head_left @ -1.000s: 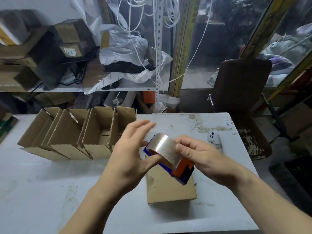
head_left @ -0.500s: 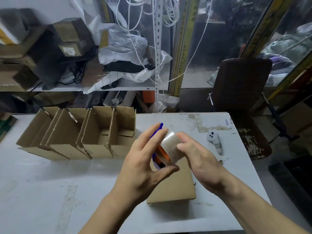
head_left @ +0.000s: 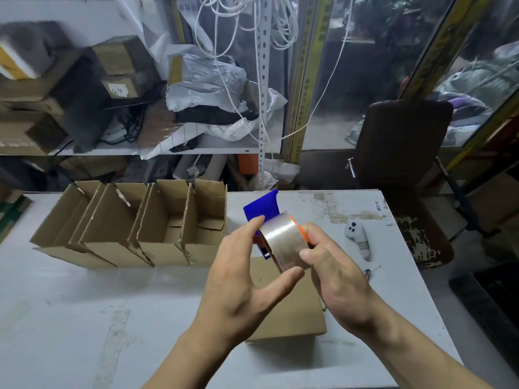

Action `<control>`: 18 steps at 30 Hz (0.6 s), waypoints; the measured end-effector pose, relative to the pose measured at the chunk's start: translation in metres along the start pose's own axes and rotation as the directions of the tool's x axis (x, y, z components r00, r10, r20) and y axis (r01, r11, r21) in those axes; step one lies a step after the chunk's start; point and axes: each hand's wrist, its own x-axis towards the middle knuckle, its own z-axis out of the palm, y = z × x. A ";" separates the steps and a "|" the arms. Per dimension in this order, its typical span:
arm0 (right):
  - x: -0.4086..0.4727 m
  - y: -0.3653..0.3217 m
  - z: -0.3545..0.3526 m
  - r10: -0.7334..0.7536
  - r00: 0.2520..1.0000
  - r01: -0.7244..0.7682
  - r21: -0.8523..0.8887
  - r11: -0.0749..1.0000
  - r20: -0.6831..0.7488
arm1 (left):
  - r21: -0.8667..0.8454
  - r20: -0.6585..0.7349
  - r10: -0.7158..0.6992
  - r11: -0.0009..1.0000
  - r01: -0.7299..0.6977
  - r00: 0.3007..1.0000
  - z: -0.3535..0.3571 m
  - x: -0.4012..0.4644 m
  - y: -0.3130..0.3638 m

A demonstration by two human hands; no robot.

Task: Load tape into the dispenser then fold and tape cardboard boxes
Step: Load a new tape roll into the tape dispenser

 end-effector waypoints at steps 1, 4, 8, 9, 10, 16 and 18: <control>-0.001 0.000 -0.001 0.004 1.000 -0.004 -0.005 1.000 0.008 | -0.036 0.002 0.000 0.999 0.000 1.000 -0.001 0.001 0.001; 0.000 -0.001 0.000 0.002 1.000 -0.002 -0.021 1.000 0.004 | -0.055 -0.017 0.059 0.997 -0.060 0.998 0.002 0.001 0.002; 0.003 -0.002 -0.001 0.037 0.999 -0.037 -0.029 0.999 0.000 | 0.073 -0.081 0.209 0.976 -0.203 0.975 0.010 0.000 -0.004; 0.003 -0.002 -0.002 0.045 0.999 -0.044 -0.012 0.999 0.006 | 0.117 -0.085 0.270 0.959 -0.260 0.959 0.011 -0.001 -0.005; 0.003 -0.003 -0.003 0.046 0.999 -0.047 0.008 0.999 0.009 | 0.136 -0.083 0.312 0.944 -0.299 0.946 0.011 -0.002 -0.007; 0.000 -0.007 -0.002 0.028 1.000 -0.028 0.037 0.999 0.014 | -0.323 0.093 -0.102 0.938 0.127 0.990 -0.002 -0.002 0.005; 0.000 -0.005 -0.004 0.042 0.999 -0.042 0.001 0.999 0.019 | -0.296 0.104 -0.112 0.945 0.138 0.988 -0.002 -0.002 0.004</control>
